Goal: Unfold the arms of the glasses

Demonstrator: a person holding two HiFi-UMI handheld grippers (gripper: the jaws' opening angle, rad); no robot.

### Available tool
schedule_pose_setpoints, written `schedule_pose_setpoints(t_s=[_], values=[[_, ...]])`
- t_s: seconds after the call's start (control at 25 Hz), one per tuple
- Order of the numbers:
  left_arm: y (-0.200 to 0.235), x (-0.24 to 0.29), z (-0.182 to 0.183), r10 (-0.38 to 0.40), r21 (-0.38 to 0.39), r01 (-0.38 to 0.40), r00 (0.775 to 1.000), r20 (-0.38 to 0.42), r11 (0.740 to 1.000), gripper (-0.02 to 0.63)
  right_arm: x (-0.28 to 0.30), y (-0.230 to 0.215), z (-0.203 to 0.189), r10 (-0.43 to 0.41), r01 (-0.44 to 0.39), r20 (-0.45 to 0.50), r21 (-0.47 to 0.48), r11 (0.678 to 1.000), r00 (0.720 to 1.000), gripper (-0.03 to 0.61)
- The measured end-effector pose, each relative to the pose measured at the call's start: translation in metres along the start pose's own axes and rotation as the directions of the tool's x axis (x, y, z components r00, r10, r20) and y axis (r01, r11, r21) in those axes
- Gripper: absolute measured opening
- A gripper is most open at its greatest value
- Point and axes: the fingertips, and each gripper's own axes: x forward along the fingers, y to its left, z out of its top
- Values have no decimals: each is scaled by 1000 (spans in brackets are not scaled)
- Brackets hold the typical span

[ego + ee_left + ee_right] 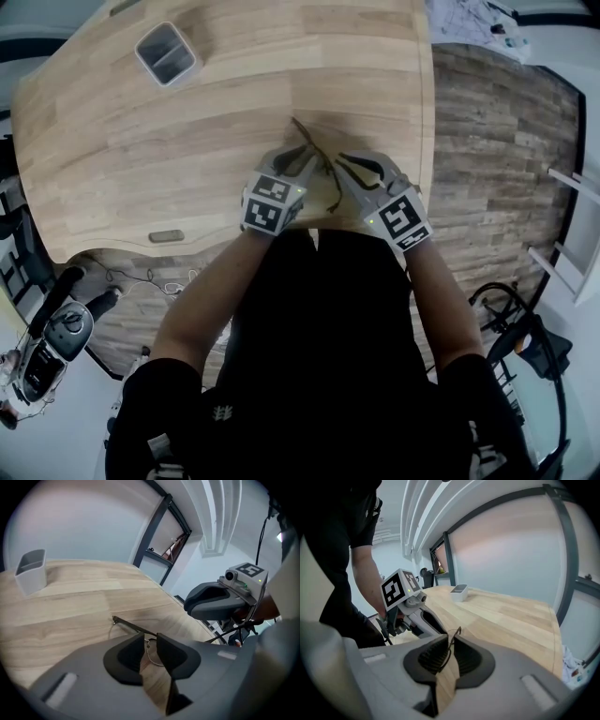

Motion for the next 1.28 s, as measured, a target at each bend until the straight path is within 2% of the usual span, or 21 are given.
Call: schedule_pose_setpoints(t_s=[0.12, 0.28, 0.56, 0.72, 0.92, 1.08, 1.28], values=[[4, -2, 0, 1, -47, -1, 1000, 12, 999, 87, 5, -2, -6, 15, -15, -31, 8, 1000, 999, 29], [11, -15, 3, 30, -46, -28, 999, 38, 999, 87, 20, -1, -17, 40, -37, -123, 24, 999, 992, 29], [26, -43, 6, 52, -70, -45, 992, 113, 997, 87, 55, 0, -34, 106, -98, -271, 45, 994, 957, 29], [35, -60, -8, 79, -104, -67, 990, 115, 992, 87, 70, 3, -33, 127, -127, -310, 19, 992, 942, 34], [42, -75, -22, 95, -118, -79, 987, 133, 990, 87, 85, 0, -26, 134, -145, -328, -8, 989, 935, 35], [42, -80, -17, 87, -37, -83, 985, 147, 996, 87, 80, -10, -14, 96, -103, -285, -9, 995, 954, 35], [43, -61, 8, 47, 30, -52, 988, 145, 998, 107, 59, -20, -5, 31, -31, -223, 3, 1000, 974, 35]])
